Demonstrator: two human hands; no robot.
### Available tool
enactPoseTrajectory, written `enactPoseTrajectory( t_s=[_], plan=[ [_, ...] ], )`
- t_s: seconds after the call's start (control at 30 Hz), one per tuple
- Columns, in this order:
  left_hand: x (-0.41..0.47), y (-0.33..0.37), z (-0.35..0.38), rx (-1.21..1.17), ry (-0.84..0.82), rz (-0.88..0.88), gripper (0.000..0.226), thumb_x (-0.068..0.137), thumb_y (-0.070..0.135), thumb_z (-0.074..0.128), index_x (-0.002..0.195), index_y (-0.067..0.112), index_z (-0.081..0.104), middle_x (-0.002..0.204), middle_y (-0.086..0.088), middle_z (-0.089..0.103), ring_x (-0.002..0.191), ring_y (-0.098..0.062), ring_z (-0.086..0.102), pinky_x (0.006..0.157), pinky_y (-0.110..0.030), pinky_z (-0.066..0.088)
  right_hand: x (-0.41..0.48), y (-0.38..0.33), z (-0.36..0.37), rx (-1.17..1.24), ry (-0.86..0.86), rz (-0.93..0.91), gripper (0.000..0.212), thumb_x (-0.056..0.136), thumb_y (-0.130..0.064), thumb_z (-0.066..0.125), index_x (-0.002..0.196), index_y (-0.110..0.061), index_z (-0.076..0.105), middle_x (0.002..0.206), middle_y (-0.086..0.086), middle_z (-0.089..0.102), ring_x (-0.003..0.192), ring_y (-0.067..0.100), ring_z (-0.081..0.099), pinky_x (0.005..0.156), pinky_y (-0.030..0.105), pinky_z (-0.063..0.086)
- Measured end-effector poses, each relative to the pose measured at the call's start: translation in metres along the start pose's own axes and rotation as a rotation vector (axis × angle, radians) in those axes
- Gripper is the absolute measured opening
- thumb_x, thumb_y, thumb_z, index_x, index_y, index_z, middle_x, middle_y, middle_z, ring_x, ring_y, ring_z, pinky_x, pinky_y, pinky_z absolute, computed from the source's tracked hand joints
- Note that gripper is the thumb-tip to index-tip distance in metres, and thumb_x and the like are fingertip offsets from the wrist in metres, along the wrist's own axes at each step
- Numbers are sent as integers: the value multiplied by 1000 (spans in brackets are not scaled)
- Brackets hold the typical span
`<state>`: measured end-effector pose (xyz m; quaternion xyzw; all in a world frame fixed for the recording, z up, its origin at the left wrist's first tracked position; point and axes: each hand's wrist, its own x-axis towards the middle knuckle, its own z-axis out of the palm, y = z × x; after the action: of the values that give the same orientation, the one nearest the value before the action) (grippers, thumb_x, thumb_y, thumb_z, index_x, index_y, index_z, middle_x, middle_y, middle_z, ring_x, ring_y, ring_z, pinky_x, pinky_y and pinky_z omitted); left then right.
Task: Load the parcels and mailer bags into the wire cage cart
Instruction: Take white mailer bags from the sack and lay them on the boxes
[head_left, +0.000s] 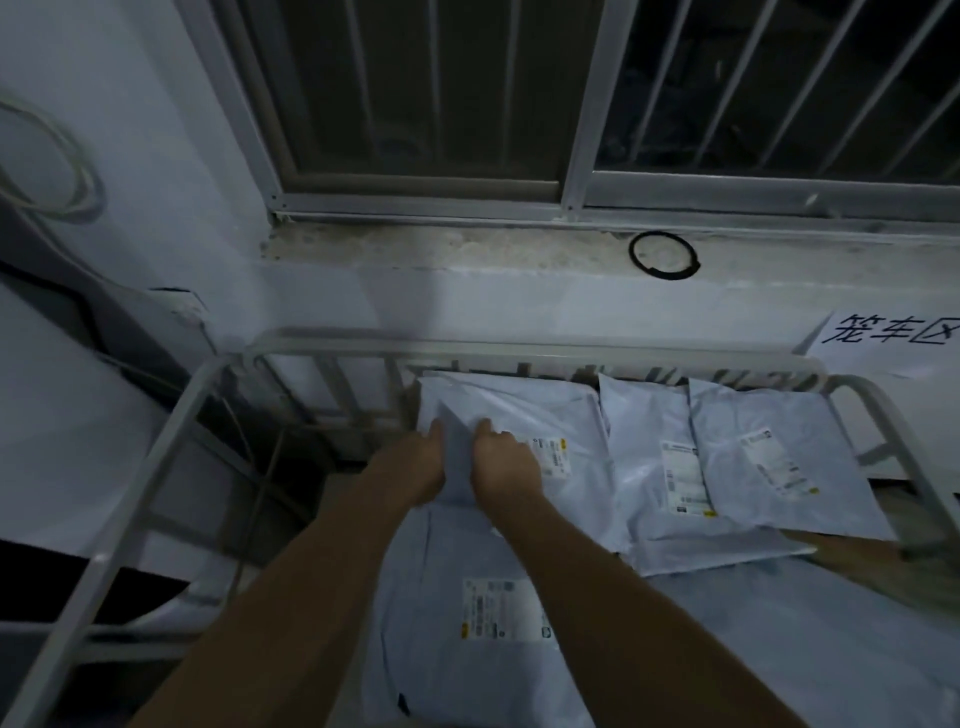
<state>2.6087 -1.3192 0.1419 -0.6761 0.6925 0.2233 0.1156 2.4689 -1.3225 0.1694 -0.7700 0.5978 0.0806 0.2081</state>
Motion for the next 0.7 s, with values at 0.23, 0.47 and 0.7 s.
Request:
enactPoseTrajectory(
  t_s=[0.23,0.47,0.7],
  plan=[
    [22,-3,12,100,256,104,99,91,18,67,159,31,-5,166,-12,-8,149,-37,13,108,-49,41,26,10,25,334,13,-109,62,99,-11,50,153,-9,20,119,23,64,105,37,65,88,45,53],
    [41,-13,28,326,-34,84,63,104,30,46,159,25,14,166,-12,4,150,-34,16,113,-48,34,33,57,61,98,-217,-280,79,100,-55,44,160,-20,7,168,5,7,153,22,12,122,45,21],
    [68,-33,40,313,-14,10,74,101,37,52,159,30,6,166,-10,-7,152,-35,5,118,-50,27,36,132,107,-244,-142,-183,110,85,-60,64,159,-21,-7,165,8,-20,153,33,-12,120,63,8]
  ],
)
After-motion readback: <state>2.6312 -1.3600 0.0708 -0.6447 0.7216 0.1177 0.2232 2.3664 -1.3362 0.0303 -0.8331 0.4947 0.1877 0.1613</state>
